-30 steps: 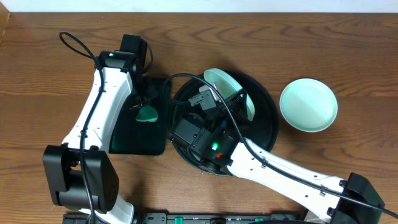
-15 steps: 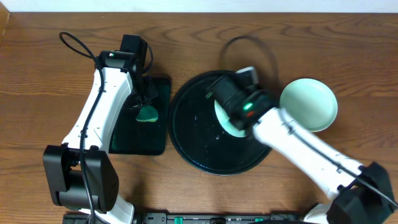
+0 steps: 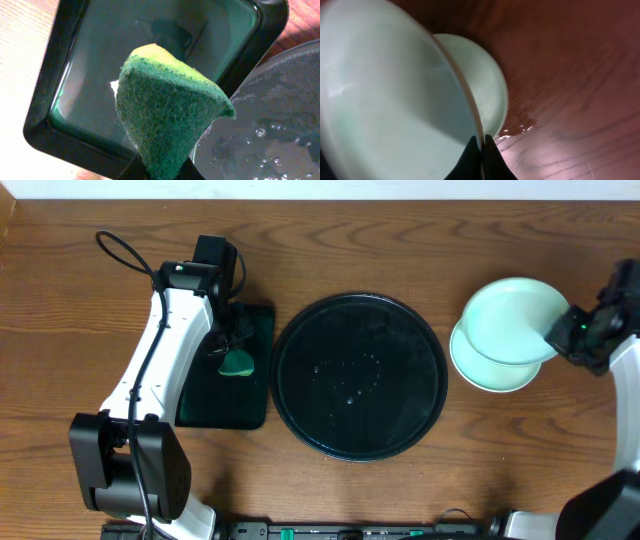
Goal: Clean dirty plates on tray and stack at the side
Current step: 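Lift the green plate with the right gripper and stack it on the plates, then release the plate and lower the sponge into the small green tray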
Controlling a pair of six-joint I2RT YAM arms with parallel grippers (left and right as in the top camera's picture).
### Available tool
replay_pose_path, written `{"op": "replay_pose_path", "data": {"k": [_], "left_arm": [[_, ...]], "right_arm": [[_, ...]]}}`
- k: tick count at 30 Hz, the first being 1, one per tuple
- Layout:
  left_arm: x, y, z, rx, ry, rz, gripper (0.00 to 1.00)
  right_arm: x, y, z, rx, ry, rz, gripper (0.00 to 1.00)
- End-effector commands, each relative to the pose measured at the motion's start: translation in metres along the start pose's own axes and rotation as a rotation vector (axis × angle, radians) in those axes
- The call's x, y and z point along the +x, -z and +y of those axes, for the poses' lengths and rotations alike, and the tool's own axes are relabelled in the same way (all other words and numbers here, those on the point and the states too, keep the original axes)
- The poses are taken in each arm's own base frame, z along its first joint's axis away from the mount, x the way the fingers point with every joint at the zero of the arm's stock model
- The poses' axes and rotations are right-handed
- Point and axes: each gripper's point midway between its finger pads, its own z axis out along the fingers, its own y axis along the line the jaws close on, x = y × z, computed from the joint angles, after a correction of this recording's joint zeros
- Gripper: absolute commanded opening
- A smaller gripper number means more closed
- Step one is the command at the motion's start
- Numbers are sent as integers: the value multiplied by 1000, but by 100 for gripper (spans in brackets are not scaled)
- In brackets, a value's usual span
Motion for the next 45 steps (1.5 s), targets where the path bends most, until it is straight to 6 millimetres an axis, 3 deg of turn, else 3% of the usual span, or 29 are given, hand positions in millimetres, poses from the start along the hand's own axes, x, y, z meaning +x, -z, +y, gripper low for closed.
{"op": "replay_pose_path", "data": {"k": [1, 5, 9, 10, 11, 13, 14, 15, 18, 19, 24, 29, 35, 36, 37, 40, 42, 44, 45], "left_arm": [[1, 0, 3, -8, -3, 2, 7], [1, 0, 3, -8, -3, 3, 7], [1, 0, 3, -8, -3, 2, 7], [1, 0, 3, -8, -3, 2, 7], [1, 0, 3, -8, -3, 2, 7], [-1, 0, 2, -4, -2, -4, 7], [-1, 0, 2, -2, -2, -7, 7], [-2, 0, 2, -2, -2, -8, 7], [-2, -1, 9, -10, -48, 3, 7], [-3, -1, 13, -14, -73, 7, 7], [-12, -11, 41, -82, -168, -2, 7], [-14, -46, 49, -81, -194, -33, 8], [-12, -77, 49, -69, -256, -71, 44], [-11, -79, 49, -68, -256, -73, 52], [-11, -81, 49, -68, -256, -73, 70], [-12, -77, 47, -61, -247, -77, 75], [-15, -61, 41, -29, -233, -88, 75], [-28, -13, 36, 10, -172, -184, 75], [-30, 0, 35, 25, -153, -218, 75]], "right_arm": [[16, -31, -11, 12, -17, 92, 1], [30, -65, -14, 19, -9, 121, 1], [39, -87, -17, 18, -9, 130, 4], [40, -88, -16, 9, -4, 131, 13], [43, -87, -6, -45, 41, 148, 32], [45, -84, 11, -134, 112, 160, 49], [45, -81, 18, -152, 121, 160, 53], [44, -76, 28, -185, 148, 157, 56], [39, -49, 68, -245, 289, 129, 80], [39, -40, 79, -250, 339, 122, 98], [45, -12, 120, -281, 473, 101, 99], [55, -10, 128, -287, 504, 117, 99], [65, -7, 133, -335, 501, 160, 99], [66, -7, 132, -333, 502, 163, 99], [67, -7, 131, -330, 508, 169, 99], [70, -6, 131, -330, 519, 174, 99], [72, 3, 136, -346, 572, 154, 99], [74, 25, 142, -377, 648, 96, 99], [74, 31, 143, -385, 663, 78, 99]]}}
